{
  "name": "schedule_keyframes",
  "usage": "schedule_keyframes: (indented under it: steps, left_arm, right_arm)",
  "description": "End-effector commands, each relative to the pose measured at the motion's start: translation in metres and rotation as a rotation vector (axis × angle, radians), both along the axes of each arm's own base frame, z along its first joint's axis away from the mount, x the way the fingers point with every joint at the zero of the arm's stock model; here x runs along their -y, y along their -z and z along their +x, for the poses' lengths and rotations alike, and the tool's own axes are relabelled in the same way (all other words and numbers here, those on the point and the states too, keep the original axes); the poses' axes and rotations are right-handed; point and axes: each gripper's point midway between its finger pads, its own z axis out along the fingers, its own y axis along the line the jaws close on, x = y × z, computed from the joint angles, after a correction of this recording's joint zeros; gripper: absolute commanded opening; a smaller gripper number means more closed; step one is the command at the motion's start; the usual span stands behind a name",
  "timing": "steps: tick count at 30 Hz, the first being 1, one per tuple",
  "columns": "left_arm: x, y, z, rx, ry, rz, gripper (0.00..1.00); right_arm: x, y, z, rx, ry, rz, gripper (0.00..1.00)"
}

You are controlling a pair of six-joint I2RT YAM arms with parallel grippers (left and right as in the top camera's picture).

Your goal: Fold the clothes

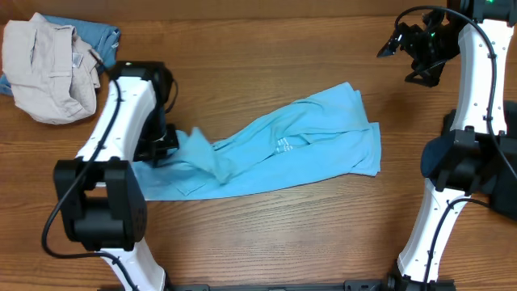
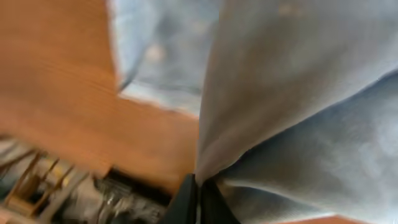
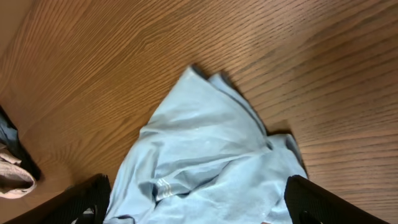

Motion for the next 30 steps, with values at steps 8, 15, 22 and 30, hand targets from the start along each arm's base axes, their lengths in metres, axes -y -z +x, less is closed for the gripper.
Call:
schedule_keyframes:
  steps: [8, 15, 22, 30]
  left_arm:
    - [-0.026, -0.026, -0.028, -0.084, -0.059, 0.088, 1.00]
    - [0.007, -0.016, -0.004, 0.035, -0.055, -0.010, 0.67]
    - [0.082, 0.022, 0.006, 0.080, 0.076, -0.279, 0.04]
    - [0.084, 0.070, -0.022, 0.028, 0.050, -0.310, 0.04]
  right_arm:
    - [-0.007, -0.023, -0.003, 0.053, -0.018, -0.004, 0.94]
    - [-0.051, -0.023, -0.004, 0.072, -0.156, -0.013, 0.37]
    - [-0.113, 0.022, -0.034, -0.092, -0.302, -0.048, 0.04]
    - [-0.123, 0.079, -0.060, -0.244, -0.355, -0.037, 0.04]
